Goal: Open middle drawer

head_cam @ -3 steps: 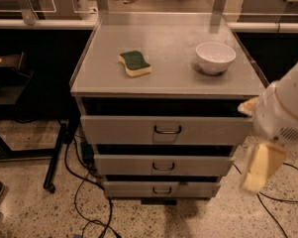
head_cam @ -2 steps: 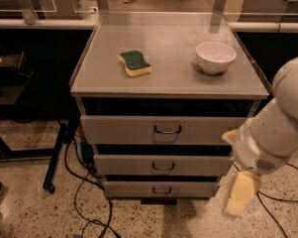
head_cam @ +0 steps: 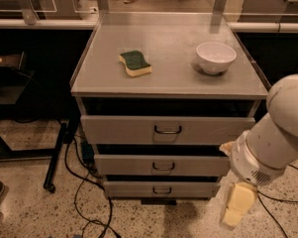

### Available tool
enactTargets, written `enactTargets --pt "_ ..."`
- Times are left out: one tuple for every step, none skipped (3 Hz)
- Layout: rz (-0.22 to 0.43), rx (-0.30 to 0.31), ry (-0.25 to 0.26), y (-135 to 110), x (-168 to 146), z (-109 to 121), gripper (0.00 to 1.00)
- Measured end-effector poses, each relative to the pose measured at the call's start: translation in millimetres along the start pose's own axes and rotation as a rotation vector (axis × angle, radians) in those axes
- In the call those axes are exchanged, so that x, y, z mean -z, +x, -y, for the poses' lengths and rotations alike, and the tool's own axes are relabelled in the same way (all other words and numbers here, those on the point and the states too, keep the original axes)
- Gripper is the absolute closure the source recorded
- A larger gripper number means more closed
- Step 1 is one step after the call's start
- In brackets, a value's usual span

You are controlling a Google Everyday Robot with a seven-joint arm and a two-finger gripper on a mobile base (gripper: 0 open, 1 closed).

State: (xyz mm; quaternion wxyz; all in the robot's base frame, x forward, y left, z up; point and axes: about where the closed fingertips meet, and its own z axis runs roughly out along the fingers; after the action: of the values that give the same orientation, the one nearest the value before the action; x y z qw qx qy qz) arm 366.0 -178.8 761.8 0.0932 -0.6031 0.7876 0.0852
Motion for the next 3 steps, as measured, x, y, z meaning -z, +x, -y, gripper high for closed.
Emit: enactTargets --pt "0.04 -0.014 -0.054 1.5 -21.6 -10.5 0.0" --pt "0.087 -0.058 -0.112 0.4 -72.3 -10.2 0.0" --pt "0.124 -0.092 -0.132 -8.3 -121.1 13.7 0.0"
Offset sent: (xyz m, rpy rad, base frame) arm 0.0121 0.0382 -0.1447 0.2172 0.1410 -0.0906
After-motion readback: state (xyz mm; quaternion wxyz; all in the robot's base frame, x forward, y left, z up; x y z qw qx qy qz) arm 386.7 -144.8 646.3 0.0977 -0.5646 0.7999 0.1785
